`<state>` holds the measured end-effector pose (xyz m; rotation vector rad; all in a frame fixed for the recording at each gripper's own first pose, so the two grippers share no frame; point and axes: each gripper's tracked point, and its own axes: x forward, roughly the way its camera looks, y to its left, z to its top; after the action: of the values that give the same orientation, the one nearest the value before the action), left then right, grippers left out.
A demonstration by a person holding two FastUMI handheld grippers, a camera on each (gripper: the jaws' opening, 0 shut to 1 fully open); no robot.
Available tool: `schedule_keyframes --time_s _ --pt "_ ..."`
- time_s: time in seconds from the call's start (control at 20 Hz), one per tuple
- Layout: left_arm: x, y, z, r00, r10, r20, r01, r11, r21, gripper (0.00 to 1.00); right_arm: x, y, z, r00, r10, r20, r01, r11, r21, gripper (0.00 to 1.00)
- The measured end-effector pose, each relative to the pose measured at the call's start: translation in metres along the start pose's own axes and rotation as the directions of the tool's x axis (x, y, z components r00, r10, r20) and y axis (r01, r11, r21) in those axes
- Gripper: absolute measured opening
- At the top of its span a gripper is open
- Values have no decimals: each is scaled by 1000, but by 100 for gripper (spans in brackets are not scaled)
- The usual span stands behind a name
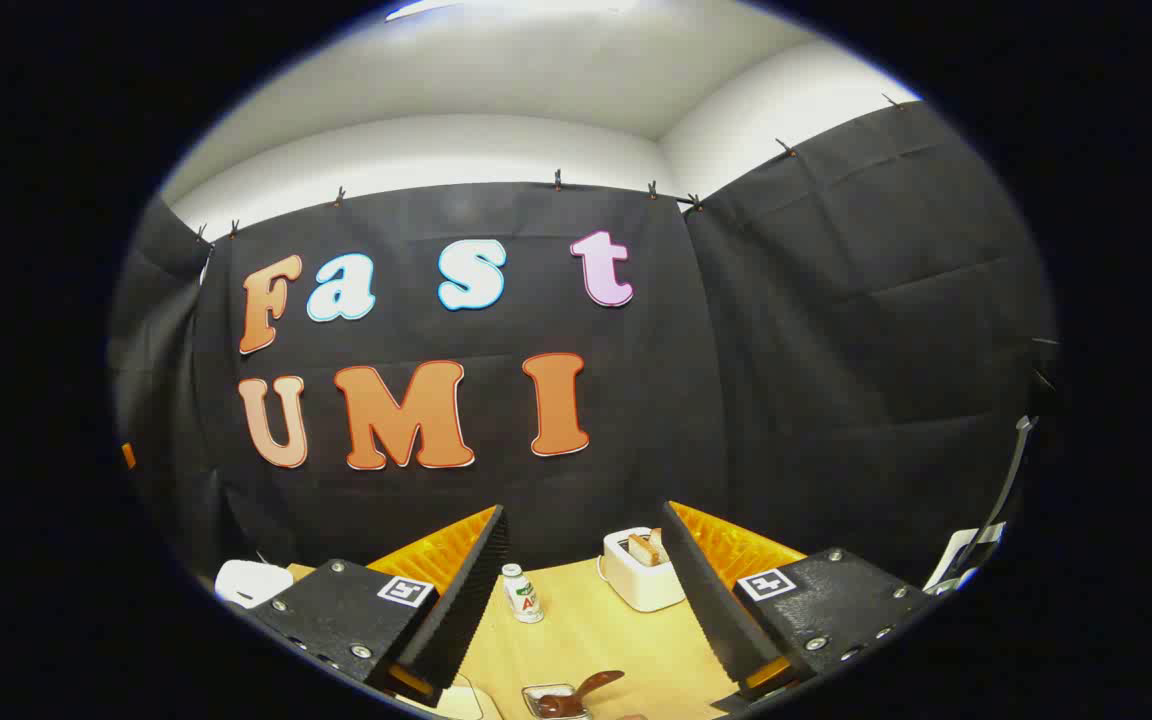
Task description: Close the left gripper, press the button to open the rice cooker; take a wooden spoon from the chopstick holder with the right hand, scoop a spoonful of rice and pour it into the rice cooker, then put the wooden spoon back into the chopstick holder.
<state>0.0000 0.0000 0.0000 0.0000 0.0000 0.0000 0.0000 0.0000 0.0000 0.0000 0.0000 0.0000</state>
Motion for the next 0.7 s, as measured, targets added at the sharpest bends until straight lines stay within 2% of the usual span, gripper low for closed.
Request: schedule_keyframes --time_s 0.2,0.35,0.5,0.55,0.6,0.7 --pt "-4 27 2 1000 1 12 -1 999 38 100 -21 25 2 1000 16 -9 -16 1000 -13 95" --pt "-5 20 1 999 -36 13 36 999 -2 100 -28 22 5 1000 0 -7 0 999 -39 95" --pt "-2 17 -3 999 -36 3 36 999 -34 99 -31 15 11 1000 -8 -4 8 998 -59 95" --pt "-2 16 -6 999 -38 -11 38 999 -37 100 -31 12 11 1000 -10 -7 10 998 -66 100" --pt "-3 12 -8 999 -47 -17 46 997 -54 99 -30 8 10 1000 -12 -14 11 998 -67 95" --pt "-3 1 -10 997 -71 -39 68 995 -79 100 -28 2 12 1000 -16 -11 15 998 -61 95"
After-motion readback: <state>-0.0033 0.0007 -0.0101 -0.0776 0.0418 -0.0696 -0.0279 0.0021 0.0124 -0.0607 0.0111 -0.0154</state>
